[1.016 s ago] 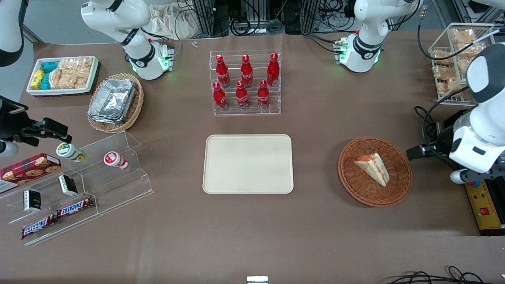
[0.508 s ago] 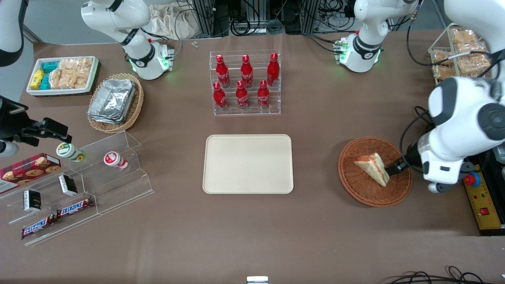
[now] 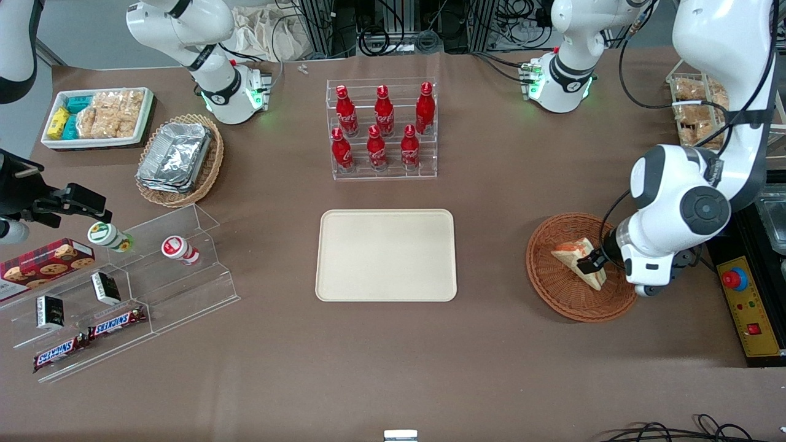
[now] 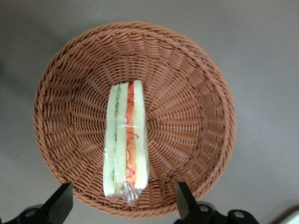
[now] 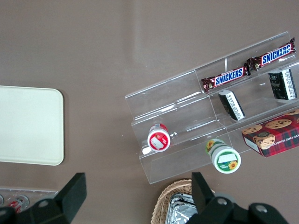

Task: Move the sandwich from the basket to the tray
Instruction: 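Lower the left gripper and close it on the sandwich's edge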

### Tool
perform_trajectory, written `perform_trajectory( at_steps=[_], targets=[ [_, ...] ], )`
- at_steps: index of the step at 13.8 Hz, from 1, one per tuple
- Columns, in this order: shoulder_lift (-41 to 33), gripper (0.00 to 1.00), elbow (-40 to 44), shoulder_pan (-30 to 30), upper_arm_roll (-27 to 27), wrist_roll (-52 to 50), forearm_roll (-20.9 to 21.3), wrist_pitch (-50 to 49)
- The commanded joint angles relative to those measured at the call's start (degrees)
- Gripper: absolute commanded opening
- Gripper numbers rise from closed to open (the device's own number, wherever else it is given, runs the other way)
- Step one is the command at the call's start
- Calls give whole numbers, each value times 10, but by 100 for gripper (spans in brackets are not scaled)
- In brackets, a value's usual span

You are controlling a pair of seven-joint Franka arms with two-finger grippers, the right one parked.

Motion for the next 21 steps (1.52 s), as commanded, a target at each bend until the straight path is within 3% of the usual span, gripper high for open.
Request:
perform_trajectory(
  at_steps=[1, 16, 17, 19, 21],
  targets=[
    [2, 100, -39, 3, 0, -15, 19, 55],
    [48, 99, -74, 6, 5, -16, 25, 119],
    [49, 85, -72, 5, 4, -22, 25, 120],
    [53, 34, -71, 5, 4, -32, 24, 121],
    [55, 6, -68, 5, 4, -46, 25, 124]
  ],
)
